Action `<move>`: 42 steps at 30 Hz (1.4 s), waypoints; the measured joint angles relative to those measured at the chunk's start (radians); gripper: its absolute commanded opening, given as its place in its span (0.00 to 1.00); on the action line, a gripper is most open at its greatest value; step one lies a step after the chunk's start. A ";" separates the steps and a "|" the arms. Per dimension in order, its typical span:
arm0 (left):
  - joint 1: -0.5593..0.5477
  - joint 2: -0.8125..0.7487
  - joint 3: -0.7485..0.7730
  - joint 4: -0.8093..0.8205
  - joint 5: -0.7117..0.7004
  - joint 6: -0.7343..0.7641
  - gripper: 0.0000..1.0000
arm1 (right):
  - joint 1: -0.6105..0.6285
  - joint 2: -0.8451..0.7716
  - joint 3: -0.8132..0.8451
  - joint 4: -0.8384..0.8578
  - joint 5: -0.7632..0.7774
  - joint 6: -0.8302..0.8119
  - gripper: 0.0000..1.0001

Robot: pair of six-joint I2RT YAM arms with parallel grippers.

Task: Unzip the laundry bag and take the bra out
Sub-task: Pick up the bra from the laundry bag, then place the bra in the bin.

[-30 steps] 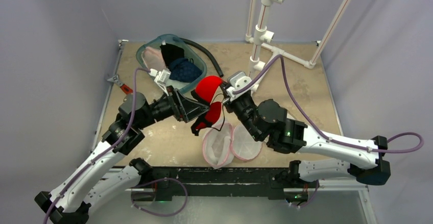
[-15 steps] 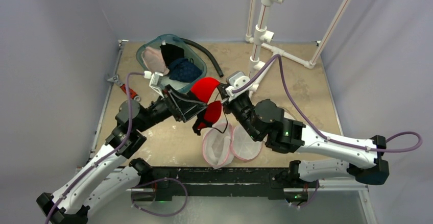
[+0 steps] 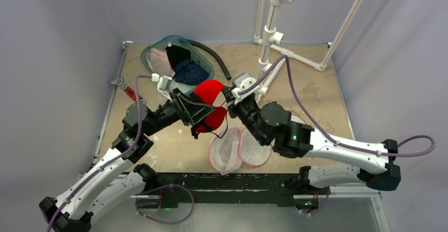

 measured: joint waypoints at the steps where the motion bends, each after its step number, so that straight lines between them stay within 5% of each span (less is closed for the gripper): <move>1: 0.000 0.001 0.000 0.001 0.000 0.006 0.32 | 0.000 0.001 0.001 -0.002 0.000 0.002 0.00; 4: -0.002 0.003 0.000 -0.003 0.004 0.019 0.05 | 0.000 0.008 0.011 -0.004 -0.001 0.005 0.00; 7: -0.003 0.003 0.000 -0.010 0.006 0.032 0.00 | 0.000 0.013 0.016 -0.005 -0.001 0.006 0.00; 8: -0.003 0.002 0.000 -0.014 0.007 0.039 0.00 | 0.000 0.013 0.016 -0.006 -0.001 0.008 0.09; 13: -0.003 0.002 0.024 -0.113 -0.020 0.090 0.00 | 0.000 0.008 0.016 -0.021 -0.004 0.034 0.90; 14: -0.003 0.006 0.046 -0.164 -0.038 0.110 0.00 | 0.000 0.003 0.016 -0.031 -0.005 0.038 0.97; 25: -0.003 0.119 0.422 -0.572 -0.369 0.282 0.00 | 0.000 -0.188 0.006 -0.193 -0.098 0.105 0.98; 35: -0.003 0.225 0.581 -0.774 -0.577 0.312 0.00 | 0.000 -0.365 -0.026 -0.268 -0.251 0.175 0.98; 42: 0.045 0.429 0.824 -0.967 -0.802 0.301 0.00 | 0.000 -0.454 -0.142 -0.250 -0.245 0.245 0.98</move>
